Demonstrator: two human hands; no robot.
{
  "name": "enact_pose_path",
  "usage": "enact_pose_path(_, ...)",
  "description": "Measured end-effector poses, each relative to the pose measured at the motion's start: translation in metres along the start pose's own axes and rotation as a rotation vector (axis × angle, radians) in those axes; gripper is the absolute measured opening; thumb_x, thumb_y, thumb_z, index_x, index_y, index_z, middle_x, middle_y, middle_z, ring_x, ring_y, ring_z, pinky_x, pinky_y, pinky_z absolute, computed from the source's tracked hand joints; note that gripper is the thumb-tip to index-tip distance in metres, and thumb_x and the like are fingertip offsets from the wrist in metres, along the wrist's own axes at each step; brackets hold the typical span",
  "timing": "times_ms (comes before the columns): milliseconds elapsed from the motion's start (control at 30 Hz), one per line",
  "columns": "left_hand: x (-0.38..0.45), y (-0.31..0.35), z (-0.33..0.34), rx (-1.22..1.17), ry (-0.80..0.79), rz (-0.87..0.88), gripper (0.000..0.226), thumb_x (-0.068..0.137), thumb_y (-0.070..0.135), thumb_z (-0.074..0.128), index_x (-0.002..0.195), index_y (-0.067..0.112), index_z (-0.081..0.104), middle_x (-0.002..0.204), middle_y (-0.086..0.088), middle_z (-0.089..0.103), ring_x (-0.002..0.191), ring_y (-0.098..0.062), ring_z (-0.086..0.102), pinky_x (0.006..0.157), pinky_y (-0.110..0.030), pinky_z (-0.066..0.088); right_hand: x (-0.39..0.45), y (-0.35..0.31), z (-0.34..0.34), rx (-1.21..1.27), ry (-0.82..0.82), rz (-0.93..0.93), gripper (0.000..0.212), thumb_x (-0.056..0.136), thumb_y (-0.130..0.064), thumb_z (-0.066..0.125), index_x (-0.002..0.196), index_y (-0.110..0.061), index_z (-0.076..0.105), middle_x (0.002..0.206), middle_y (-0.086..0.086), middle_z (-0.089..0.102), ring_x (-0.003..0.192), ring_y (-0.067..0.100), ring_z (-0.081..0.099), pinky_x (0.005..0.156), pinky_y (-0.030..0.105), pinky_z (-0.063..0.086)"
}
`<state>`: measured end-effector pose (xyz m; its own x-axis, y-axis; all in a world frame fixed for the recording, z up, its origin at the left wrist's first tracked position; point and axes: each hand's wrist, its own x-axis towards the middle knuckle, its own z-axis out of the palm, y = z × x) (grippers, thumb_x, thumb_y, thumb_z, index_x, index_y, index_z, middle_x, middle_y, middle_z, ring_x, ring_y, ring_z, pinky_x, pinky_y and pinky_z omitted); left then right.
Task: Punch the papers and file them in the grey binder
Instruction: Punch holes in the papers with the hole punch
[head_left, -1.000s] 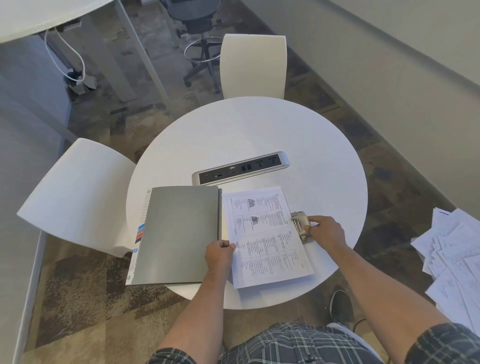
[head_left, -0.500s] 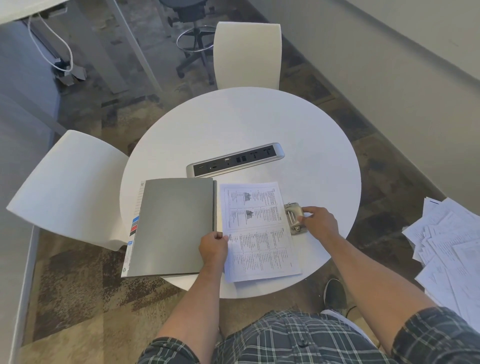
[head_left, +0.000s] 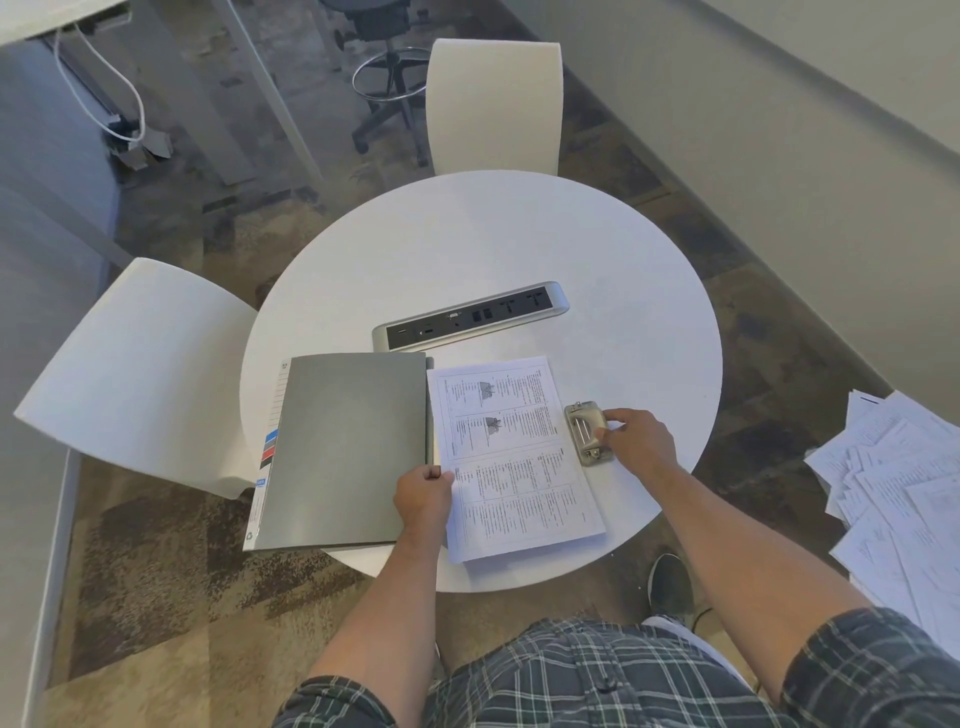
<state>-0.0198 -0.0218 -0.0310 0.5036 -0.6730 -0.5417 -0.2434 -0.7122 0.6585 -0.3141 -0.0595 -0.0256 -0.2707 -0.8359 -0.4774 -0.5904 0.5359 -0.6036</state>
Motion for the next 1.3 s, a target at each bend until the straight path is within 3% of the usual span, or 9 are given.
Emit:
enact_pose_path(433,0.002,0.002,0.008,0.002,-0.025,-0.012,0.022,0.09,0.013,0.072,0.071,0.017,0.064,0.081,-0.001,0.068,0.081,-0.023,0.064,0.073,-0.031,0.049,0.001,0.001,0.0,0.007,0.001,-0.011,0.025,0.093,-0.027,0.068,0.117,-0.031,0.073,0.089,-0.004,0.071,0.081,0.018,0.069,0.078,0.037,0.057)
enact_pose_path(600,-0.001,0.005,0.014,-0.001,-0.07,-0.005,0.021,0.09,0.012,0.071,0.07,0.013,0.065,0.076,0.0,0.068,0.074,-0.02,0.062,0.065,-0.028,0.049,0.0,0.001,0.0,0.004,0.001,-0.011,0.024,0.093,-0.027,0.068,0.115,-0.033,0.074,0.088,-0.003,0.071,0.082,0.018,0.069,0.071,0.032,0.052)
enact_pose_path(733,-0.002,0.006,0.017,-0.007,-0.098,-0.02,0.02,0.089,0.014,0.073,0.07,0.012,0.066,0.081,-0.005,0.074,0.078,-0.026,0.069,0.077,-0.041,0.063,-0.002,-0.001,-0.001,0.011,-0.001,-0.004,0.019,0.092,-0.025,0.067,0.105,-0.037,0.073,0.087,-0.004,0.073,0.079,0.016,0.069,0.07,0.033,0.052)
enact_pose_path(900,-0.002,0.007,0.018,-0.017,-0.114,-0.026,0.023,0.087,0.012,0.074,0.067,0.013,0.064,0.078,-0.007,0.073,0.073,-0.025,0.066,0.078,-0.047,0.061,0.0,0.0,0.001,-0.012,0.007,0.008,0.029,0.091,-0.023,0.065,0.114,-0.037,0.073,0.086,-0.006,0.071,0.076,0.014,0.068,0.063,0.027,0.05)
enact_pose_path(1100,0.0,0.009,0.016,0.013,-0.103,-0.027,0.017,0.087,0.016,0.075,0.071,0.013,0.069,0.08,-0.004,0.075,0.083,-0.029,0.073,0.08,-0.046,0.063,-0.002,-0.002,0.005,0.009,0.008,0.032,0.031,0.09,-0.027,0.065,0.12,-0.036,0.071,0.091,-0.003,0.074,0.079,0.015,0.069,0.067,0.03,0.053)
enact_pose_path(1300,-0.001,0.015,0.017,0.071,-0.078,0.027,0.019,0.089,0.013,0.073,0.071,0.013,0.067,0.072,0.003,0.067,0.074,-0.02,0.064,0.069,-0.028,0.051,-0.008,0.0,0.007,-0.041,0.072,0.046,0.029,0.095,-0.047,0.058,0.113,-0.03,0.074,0.105,-0.003,0.075,0.088,0.02,0.067,0.074,0.031,0.052)
